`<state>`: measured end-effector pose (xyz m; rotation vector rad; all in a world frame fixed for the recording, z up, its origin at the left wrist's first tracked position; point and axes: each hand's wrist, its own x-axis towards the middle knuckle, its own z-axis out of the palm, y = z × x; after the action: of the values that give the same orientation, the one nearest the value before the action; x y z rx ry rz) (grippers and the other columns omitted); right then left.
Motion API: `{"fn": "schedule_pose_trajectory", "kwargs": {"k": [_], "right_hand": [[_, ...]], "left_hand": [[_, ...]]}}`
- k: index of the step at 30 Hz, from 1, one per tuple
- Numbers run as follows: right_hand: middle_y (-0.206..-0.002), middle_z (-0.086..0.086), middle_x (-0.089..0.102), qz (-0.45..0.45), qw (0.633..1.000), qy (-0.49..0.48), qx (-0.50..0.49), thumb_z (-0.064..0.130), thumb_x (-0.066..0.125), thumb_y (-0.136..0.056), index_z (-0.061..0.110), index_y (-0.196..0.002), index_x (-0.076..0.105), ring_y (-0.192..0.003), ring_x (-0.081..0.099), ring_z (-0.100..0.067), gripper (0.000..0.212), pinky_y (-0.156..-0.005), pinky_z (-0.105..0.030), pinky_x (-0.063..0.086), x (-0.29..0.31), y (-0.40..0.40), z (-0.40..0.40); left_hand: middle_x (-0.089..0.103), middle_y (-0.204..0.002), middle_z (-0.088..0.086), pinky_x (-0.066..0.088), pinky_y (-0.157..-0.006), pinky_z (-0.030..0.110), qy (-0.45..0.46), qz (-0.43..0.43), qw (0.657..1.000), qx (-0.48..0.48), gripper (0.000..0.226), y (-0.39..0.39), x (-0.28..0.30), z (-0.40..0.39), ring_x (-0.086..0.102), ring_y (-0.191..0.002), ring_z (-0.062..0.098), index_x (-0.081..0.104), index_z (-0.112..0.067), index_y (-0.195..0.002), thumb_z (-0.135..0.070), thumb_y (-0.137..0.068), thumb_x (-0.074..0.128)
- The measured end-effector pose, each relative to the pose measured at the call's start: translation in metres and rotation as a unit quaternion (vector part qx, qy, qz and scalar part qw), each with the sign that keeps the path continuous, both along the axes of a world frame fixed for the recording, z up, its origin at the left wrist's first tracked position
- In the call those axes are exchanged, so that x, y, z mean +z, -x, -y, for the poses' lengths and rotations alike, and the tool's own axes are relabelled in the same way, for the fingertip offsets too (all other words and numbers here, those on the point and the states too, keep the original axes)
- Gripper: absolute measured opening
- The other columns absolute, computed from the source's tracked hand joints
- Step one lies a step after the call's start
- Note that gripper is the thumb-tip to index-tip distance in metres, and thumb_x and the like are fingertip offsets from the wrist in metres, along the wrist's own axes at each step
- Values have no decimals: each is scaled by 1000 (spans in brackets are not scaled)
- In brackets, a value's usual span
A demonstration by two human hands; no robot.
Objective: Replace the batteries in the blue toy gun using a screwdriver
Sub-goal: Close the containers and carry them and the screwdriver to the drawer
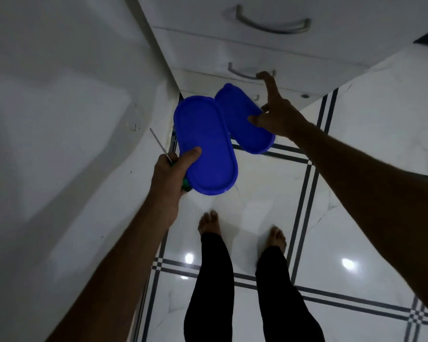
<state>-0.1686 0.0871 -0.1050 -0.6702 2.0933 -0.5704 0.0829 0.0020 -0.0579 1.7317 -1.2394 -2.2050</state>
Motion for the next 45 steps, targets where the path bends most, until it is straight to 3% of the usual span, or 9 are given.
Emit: {"fn": "schedule_pose_trajectory", "kwargs": {"k": [8,16,22,28,32,35,38,41,45], "right_hand": [[-99,-17,65,58,998,-33,-20,19,63,-90,41,-142,19,-86,67,-32,72,-80,-50,59,14,-31,-18],[-103,-19,63,130,990,-55,-19,18,62,-92,35,-139,22,-86,68,-35,64,-74,-52,60,25,-116,-73],[-107,-14,63,177,981,-73,-3,18,60,-93,38,-141,19,-91,67,-32,66,-75,-48,61,33,-175,-114],[-115,-13,61,208,974,-92,12,15,58,-96,34,-149,15,-91,67,-28,71,-74,-39,61,35,-209,-137],[-113,-6,60,195,976,-95,28,15,57,-97,31,-151,12,-75,63,-13,72,-52,-14,48,41,-220,-149],[-110,-4,62,190,978,-84,37,14,56,-98,29,-151,13,-67,59,-4,70,-45,-7,43,56,-223,-161],[-109,-9,66,212,975,-62,23,14,55,-98,34,-149,16,-79,69,-19,67,-59,-18,55,77,-225,-175],[-116,-8,64,233,971,-41,-22,17,57,-98,42,-143,25,-96,69,-28,61,-75,-43,62,104,-220,-191],[-125,0,63,282,951,44,-121,10,56,-98,37,-134,42,-107,67,-20,47,-79,-39,62,151,-201,-200]], "left_hand": [[69,-112,5,57,-76,37,33,16,999,-16,55,-11,26,-2,68,-101,23,54,-9,-106,-40,-66,76],[70,-107,7,56,-72,34,41,42,998,-14,76,-62,53,-30,69,-96,22,54,-6,-107,-50,-50,78],[69,-105,8,57,-81,41,28,63,997,-26,69,-101,69,-54,68,-97,25,54,-9,-99,-49,-49,78],[69,-101,3,57,-78,39,31,78,996,-32,65,-122,74,-71,68,-94,25,55,-15,-96,-52,-47,76],[69,-103,4,58,-78,40,41,77,996,-29,64,-123,77,-71,68,-95,23,55,-15,-96,-53,-48,77],[68,-105,4,57,-77,38,53,73,995,-30,58,-116,84,-69,68,-96,22,54,-16,-97,-46,-57,84],[67,-102,0,57,-76,36,67,64,995,-20,39,-103,96,-66,67,-94,19,52,-15,-98,-37,-73,73],[67,-103,0,58,-72,31,74,63,995,-10,28,-90,105,-58,67,-91,15,51,-13,-99,-29,-84,69],[66,-109,6,56,-68,32,85,45,995,-3,45,-73,109,-40,67,-100,22,48,-12,-99,-37,-76,77]]}}
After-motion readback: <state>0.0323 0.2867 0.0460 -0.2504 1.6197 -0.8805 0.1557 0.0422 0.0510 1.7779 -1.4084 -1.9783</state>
